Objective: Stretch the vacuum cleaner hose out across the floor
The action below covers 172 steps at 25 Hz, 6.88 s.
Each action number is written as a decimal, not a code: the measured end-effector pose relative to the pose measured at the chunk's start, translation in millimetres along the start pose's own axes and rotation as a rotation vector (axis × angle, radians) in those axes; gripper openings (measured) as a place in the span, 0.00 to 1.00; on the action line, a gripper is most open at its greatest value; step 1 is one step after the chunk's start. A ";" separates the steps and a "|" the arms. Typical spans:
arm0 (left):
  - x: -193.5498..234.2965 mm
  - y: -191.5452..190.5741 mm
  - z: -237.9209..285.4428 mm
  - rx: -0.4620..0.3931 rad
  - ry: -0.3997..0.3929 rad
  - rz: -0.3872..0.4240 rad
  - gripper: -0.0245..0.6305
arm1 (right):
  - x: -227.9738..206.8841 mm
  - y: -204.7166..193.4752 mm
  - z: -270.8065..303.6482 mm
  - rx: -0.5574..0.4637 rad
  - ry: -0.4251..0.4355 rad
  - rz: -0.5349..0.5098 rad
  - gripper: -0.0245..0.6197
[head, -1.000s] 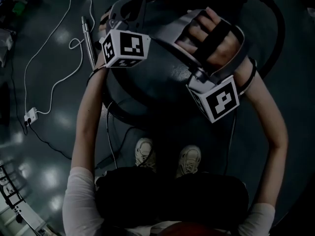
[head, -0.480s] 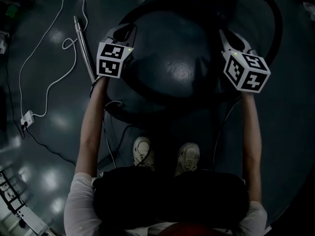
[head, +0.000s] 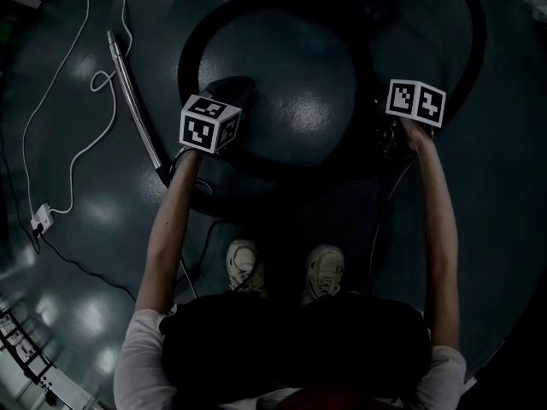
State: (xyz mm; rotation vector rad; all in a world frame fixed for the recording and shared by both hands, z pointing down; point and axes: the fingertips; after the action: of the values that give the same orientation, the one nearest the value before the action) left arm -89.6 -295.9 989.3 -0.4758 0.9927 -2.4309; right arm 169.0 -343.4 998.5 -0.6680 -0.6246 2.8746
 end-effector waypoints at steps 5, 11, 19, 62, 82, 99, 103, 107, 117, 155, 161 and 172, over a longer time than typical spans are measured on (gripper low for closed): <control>-19.7 -19.1 18.3 0.104 -0.041 0.103 0.05 | 3.4 -4.6 9.1 0.146 -0.021 -0.234 0.17; -14.1 -22.1 37.6 0.185 0.010 0.088 0.05 | 9.7 3.9 3.4 0.145 0.296 -0.180 0.16; -12.8 -21.0 38.3 0.173 0.021 0.091 0.05 | -4.5 2.2 25.4 0.110 -0.005 -0.270 0.68; -135.6 654.3 -547.5 -0.799 0.293 0.241 0.05 | 496.3 304.9 -664.8 -0.432 -0.331 -1.423 0.24; -96.3 607.6 -553.6 -0.663 0.295 0.120 0.05 | 320.3 231.2 -552.6 -0.117 -0.302 -0.631 0.25; -35.0 480.1 -316.9 -0.246 0.219 0.143 0.05 | 121.4 284.2 -168.1 0.292 -0.399 -0.519 0.43; -27.5 481.9 -298.3 -0.221 0.208 0.164 0.05 | 100.2 286.7 -143.4 0.332 -0.519 -0.597 0.43; -15.0 484.6 -294.4 -0.221 0.216 0.140 0.05 | 91.9 290.9 -144.0 0.372 -0.646 -0.755 0.23; -33.3 548.7 -387.4 -0.293 0.259 0.257 0.05 | 223.1 363.9 -327.6 -0.072 -0.591 -0.963 0.20; -469.5 594.5 -899.5 -0.263 -0.753 0.819 0.49 | 667.1 209.8 -1030.1 -0.878 -0.890 -1.822 0.20; -549.1 528.2 -965.9 -0.340 -1.072 0.474 0.31 | 689.9 120.4 -1047.9 -0.986 -0.701 -1.764 0.20; -585.5 434.2 -1010.7 -0.406 -1.045 0.128 0.30 | 697.5 1.0 -996.4 -0.846 -0.148 -1.464 0.51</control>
State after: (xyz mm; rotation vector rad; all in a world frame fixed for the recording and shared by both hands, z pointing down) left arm 40.6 312.8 -90.3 -1.5400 0.9384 -1.4655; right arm -10.4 166.4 -91.1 0.0631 -1.5069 1.2380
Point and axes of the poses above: the fingertips, and each gripper's own axes: z forward along the fingers, x to its left, y out of its top, and after that the axes turned 8 degrees about x, right-handed
